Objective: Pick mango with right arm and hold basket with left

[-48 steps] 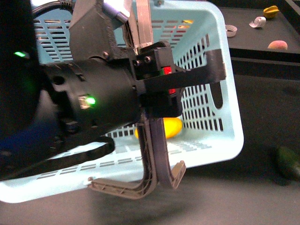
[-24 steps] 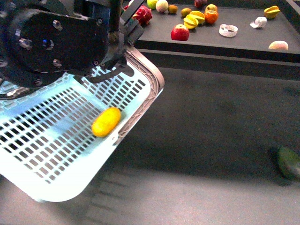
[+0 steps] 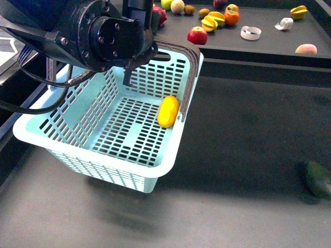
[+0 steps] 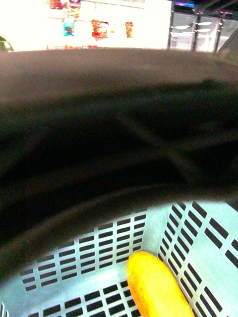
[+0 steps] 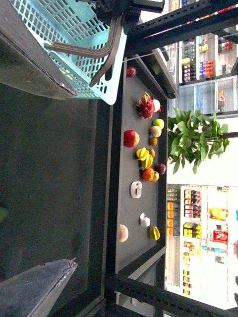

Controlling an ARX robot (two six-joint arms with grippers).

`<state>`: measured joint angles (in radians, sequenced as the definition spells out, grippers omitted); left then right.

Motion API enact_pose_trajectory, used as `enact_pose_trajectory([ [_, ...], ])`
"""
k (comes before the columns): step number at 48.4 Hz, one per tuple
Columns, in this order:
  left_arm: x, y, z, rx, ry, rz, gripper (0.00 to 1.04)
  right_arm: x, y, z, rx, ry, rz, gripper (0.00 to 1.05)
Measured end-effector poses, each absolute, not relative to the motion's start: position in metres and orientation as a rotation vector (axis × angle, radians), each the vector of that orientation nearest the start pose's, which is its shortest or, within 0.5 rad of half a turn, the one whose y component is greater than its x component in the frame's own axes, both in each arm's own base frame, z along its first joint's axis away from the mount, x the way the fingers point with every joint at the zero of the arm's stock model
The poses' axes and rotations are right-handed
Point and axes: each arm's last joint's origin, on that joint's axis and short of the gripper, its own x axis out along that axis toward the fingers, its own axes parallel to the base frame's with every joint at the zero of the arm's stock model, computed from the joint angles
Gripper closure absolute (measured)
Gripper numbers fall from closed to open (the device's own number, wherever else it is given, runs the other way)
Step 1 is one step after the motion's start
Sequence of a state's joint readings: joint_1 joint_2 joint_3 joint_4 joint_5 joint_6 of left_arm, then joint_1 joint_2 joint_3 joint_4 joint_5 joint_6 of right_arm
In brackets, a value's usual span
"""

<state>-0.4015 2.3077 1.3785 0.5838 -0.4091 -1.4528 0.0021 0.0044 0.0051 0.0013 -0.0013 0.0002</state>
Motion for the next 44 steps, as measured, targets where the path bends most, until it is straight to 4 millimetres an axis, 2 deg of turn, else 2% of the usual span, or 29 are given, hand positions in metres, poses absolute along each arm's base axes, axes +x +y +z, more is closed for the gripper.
enact_pose_trajectory([
  [7,0.458,-0.167,0.087,-1.342,0.221,0.305,0.89,0.098,0.000,0.165,0.000,-0.002,0.003,0.08],
  [16,0.469,-0.163,0.082,-1.353,0.201,0.327,0.89,0.098,0.000,0.165,0.000,-0.002,0.004,0.08],
  [24,0.468,-0.161,0.079,-1.286,0.255,0.382,0.65,0.098,0.000,0.165,0.000,-0.002,0.003,0.08],
  [30,0.452,-0.156,0.084,-1.211,0.272,0.396,0.38,0.098,0.000,0.165,0.000,-0.002,0.003,0.08],
  [36,0.426,-0.146,0.104,-1.166,0.261,0.352,0.15,0.098,0.000,0.165,0.000,-0.002,0.003,0.08],
  [40,0.407,-0.138,0.124,-1.155,0.224,0.307,0.05,0.098,0.000,0.165,0.001,-0.002,0.003,0.08],
  [44,0.378,-0.116,0.145,-1.125,0.180,0.278,0.06,0.098,0.000,0.165,0.000,-0.002,0.003,0.08],
])
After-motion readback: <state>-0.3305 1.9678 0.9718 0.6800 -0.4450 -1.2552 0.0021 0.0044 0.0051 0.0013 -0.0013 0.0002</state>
